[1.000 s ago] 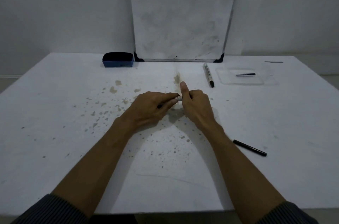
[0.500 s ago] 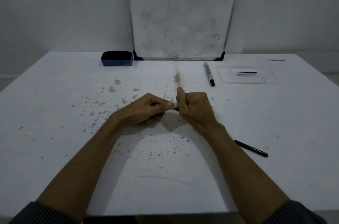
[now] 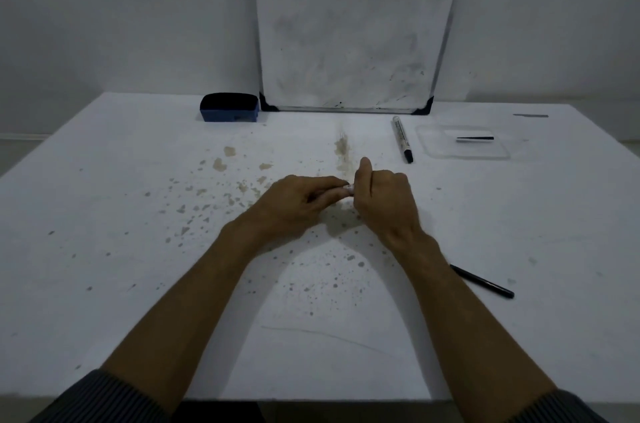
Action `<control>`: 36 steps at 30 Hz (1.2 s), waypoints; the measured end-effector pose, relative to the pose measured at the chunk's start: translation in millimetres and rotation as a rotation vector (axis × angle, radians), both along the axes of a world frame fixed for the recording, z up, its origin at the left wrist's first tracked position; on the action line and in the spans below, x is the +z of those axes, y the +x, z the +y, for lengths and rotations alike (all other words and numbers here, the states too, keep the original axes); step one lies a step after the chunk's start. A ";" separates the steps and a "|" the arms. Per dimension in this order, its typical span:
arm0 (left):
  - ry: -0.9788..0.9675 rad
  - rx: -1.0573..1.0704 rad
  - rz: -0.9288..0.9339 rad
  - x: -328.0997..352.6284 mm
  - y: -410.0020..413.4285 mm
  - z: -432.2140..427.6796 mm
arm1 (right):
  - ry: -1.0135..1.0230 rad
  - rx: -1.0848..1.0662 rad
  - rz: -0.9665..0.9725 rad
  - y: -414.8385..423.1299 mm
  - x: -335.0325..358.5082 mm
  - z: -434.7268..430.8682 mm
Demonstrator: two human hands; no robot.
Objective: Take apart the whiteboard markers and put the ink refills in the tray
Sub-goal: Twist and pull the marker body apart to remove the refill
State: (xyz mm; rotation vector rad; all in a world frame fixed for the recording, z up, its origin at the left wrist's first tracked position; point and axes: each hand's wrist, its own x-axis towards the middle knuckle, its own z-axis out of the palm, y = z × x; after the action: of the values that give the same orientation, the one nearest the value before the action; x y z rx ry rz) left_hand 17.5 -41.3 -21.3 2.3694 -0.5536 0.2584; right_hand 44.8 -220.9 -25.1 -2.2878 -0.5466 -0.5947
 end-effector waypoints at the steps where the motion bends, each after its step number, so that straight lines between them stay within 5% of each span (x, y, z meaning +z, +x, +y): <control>1: -0.087 -0.051 0.181 4.4 -3.1 0.4 | -0.087 0.042 -0.047 0.0 0.1 -4.3; 5: -0.117 -0.099 0.372 12.5 -6.7 11.0 | -0.103 0.124 -0.209 -7.9 0.0 -8.9; 8: -0.083 0.016 0.179 5.0 -4.6 11.1 | 0.107 -0.001 0.197 -14.2 4.3 6.9; 11: 0.105 0.050 -0.082 -5.9 -1.5 8.6 | 0.112 -0.061 0.336 -8.2 5.9 7.7; 15: 0.027 -0.004 -0.008 -3.8 0.3 9.0 | -0.138 0.062 -0.071 -8.5 1.4 -3.8; 19: -0.094 -0.042 0.095 0.9 -6.4 3.6 | -0.006 0.151 -0.259 -6.8 1.0 -7.7; 23: 0.176 0.066 -0.263 -3.2 -4.2 1.5 | 0.150 -0.005 0.230 -11.8 4.0 -3.3; 26: 0.220 0.062 -0.360 -5.5 -2.4 -0.8 | 0.179 -0.041 0.353 -6.0 2.3 -4.3; 30: 0.010 -0.030 0.050 0.6 -3.2 1.0 | -0.024 0.088 -0.054 -8.6 1.0 -6.2; 33: -0.163 -0.107 0.306 8.3 -8.2 2.5 | -0.045 0.168 -0.161 -9.6 1.2 -8.8; 36: -0.012 -0.004 0.057 -0.5 -6.8 3.2 | 0.091 0.014 0.216 -13.4 2.0 1.0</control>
State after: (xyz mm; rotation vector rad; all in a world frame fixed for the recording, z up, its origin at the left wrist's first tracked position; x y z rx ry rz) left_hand 10.7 -38.1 -21.8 2.3563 -0.5282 0.1916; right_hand 31.5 -219.9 -23.1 -2.2248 -0.4222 -0.3522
